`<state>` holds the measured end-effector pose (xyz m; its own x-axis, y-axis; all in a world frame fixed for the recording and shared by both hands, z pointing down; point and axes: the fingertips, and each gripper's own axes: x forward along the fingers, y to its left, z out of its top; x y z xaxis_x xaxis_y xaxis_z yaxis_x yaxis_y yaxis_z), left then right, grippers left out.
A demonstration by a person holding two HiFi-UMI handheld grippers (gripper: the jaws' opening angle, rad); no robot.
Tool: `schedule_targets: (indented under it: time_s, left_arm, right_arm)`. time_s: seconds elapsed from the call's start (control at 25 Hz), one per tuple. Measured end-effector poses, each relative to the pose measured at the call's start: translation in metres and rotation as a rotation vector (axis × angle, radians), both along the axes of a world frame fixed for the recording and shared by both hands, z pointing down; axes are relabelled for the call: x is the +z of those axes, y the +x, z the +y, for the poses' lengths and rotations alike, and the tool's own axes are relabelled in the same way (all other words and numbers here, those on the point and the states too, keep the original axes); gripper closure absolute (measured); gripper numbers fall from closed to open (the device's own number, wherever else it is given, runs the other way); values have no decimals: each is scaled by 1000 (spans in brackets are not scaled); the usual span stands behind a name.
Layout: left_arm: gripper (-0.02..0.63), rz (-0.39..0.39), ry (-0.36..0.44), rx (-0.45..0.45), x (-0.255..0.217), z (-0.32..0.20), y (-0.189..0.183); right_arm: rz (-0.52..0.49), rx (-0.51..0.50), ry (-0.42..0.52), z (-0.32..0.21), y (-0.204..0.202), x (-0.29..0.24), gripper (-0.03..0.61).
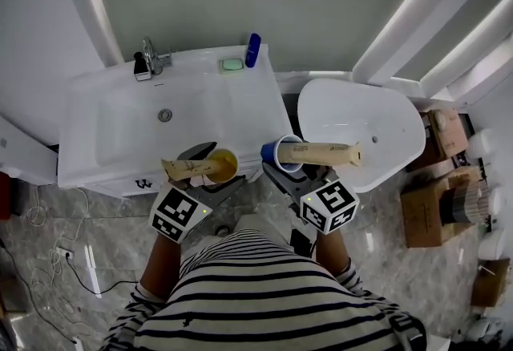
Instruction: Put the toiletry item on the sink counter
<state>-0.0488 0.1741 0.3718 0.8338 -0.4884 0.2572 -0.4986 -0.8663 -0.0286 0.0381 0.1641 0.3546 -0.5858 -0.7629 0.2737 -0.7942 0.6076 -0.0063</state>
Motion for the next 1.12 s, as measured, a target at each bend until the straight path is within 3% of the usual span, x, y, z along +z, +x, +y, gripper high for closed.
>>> schedule_targets:
  time_s: [0.48,1.12]
  left_arm:
    - [239,-11,-14,-26,5,-76,12]
    - [239,-26,54,-87,-14,-212,58]
  right_arm:
    - [-2,-45,-5,-87,12,2,250]
    - [26,-137,38,-232,58,-17,250]
